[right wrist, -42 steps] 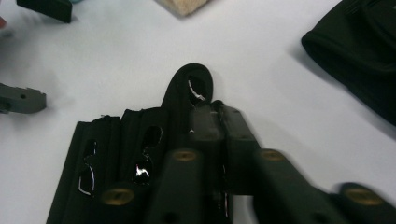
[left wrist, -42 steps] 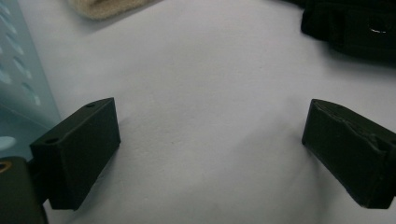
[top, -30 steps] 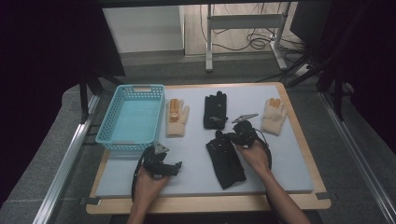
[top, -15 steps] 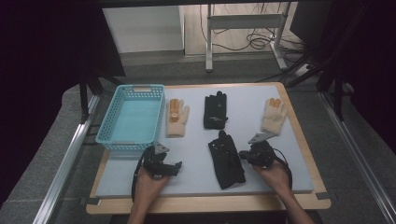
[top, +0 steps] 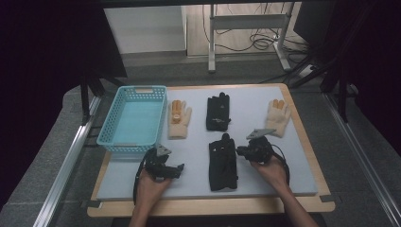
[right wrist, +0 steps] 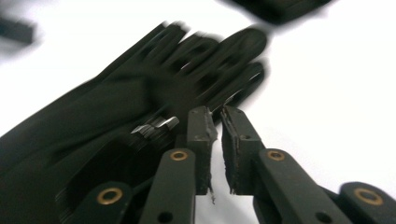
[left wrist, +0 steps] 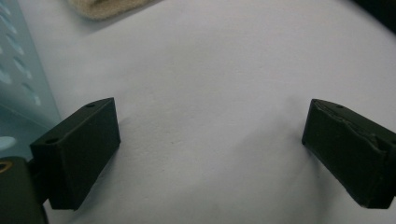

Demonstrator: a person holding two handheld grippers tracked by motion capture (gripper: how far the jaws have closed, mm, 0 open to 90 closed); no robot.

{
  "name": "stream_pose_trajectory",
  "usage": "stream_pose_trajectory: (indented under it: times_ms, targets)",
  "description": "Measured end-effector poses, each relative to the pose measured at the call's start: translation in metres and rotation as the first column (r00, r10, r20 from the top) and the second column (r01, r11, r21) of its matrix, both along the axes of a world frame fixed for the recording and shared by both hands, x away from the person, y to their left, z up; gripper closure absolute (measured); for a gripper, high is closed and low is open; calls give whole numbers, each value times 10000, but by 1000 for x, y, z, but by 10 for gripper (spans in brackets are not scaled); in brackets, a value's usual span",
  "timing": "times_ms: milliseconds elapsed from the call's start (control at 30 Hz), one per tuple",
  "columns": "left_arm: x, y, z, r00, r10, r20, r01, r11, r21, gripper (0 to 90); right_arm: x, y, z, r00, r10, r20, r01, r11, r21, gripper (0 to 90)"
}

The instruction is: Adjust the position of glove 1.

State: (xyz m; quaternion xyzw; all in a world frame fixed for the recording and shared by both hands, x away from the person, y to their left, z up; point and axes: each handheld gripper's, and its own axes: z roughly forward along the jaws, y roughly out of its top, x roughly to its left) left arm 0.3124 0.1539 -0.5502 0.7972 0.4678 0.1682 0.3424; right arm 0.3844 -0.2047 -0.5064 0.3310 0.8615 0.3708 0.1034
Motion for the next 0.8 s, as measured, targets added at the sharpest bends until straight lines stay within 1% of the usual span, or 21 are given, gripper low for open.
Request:
stream_pose_trajectory:
  times_ms: [33, 67, 100, 133, 167, 200, 233, 267, 333, 367, 400, 433, 467, 533, 567, 600, 633, 700, 733, 767, 800]
  targets:
    - [0, 0, 0, 10000, -25, -11, 25, 10000, 36, 47, 7, 0, 2, 10000, -63, 39, 63, 10000, 31, 755]
    - [0, 0, 0, 10000, 5, 1, -5, 10000, 0, 47, 23, 3, 6, 9996, -237, 159, 234, 9996, 184, 725]
    - [0, 0, 0, 10000, -2, 1, 2, 10000, 11, 47, 23, 3, 6, 9996, -237, 159, 234, 9996, 184, 725]
    - [0, 0, 0, 10000, -27, -9, 27, 10000, 40, 47, 28, 4, 8, 9994, -287, 176, 283, 9993, 229, 714]
    - [0, 0, 0, 10000, -29, -11, 29, 10000, 43, 47, 43, 8, 12, 9988, -428, 256, 420, 9986, 322, 703]
    - [0, 0, 0, 10000, -38, -16, 38, 10000, 55, 47, 50, 10, 14, 9986, -470, 259, 460, 9982, 377, 697]
    - [0, 0, 0, 10000, -38, -16, 38, 10000, 55, 47, 50, 10, 14, 9986, -470, 259, 460, 9982, 377, 697]
    - [0, 0, 0, 10000, -38, -18, 38, 10000, 53, 47, 64, 17, 17, 9975, -553, 444, 542, 9982, 245, 680]
    - [0, 0, 0, 10000, -25, -12, 25, 10000, 35, 47, 75, 23, 18, 9969, -574, 531, 567, 9983, 145, 663]
    - [0, 0, 0, 10000, -37, -18, 37, 10000, 50, 47, 75, 23, 18, 9969, -574, 531, 567, 9983, 145, 663]
    - [0, 1, 0, 10000, -63, -30, 63, 9999, 83, 47, 80, 26, 19, 9966, -574, 589, 567, 9983, 132, 657]
    - [0, 0, 0, 10000, -33, -17, 33, 10000, 41, 47, 86, 29, 19, 9962, -569, 661, 560, 9983, 153, 652]
    - [0, 1, 0, 10000, -64, -26, 64, 9999, 79, 47, 99, 35, 19, 9961, -603, 642, 591, 9980, 202, 650]
    - [0, 1, 0, 10000, -56, -25, 57, 10000, 65, 46, 108, 39, 18, 9966, -583, 588, 574, 9982, 169, 653]
    - [0, 1, 0, 10000, -56, -25, 57, 10000, 65, 47, 108, 39, 18, 9966, -583, 588, 574, 9982, 169, 653]
    - [0, 0, 0, 10000, -27, -7, 27, 10000, 18, 47, 117, 43, 17, 9961, -633, 619, 635, 9980, -12, 666]
    - [0, 0, 0, 10000, -27, -7, 27, 10000, 18, 47, 117, 43, 17, 9961, -633, 619, 635, 9980, -12, 666]
    - [0, 0, 0, 10000, -27, -6, 27, 10000, 20, 47, 129, 47, 17, 9952, -810, 551, 807, 9967, 80, 704]
    - [0, 1, 0, 10000, -37, -12, 37, 10000, 41, 47, 129, 47, 17, 9952, -810, 551, 807, 9967, 80, 704]
    - [0, 1, 0, 10000, -37, -11, 37, 10000, 42, 46, 138, 50, 16, 9946, -850, 599, 850, 9964, 25, 709]
    - [0, 1, 0, 10000, -35, -10, 35, 10000, 40, 47, 141, 52, 16, 9945, -874, 569, 874, 9962, 16, 709]
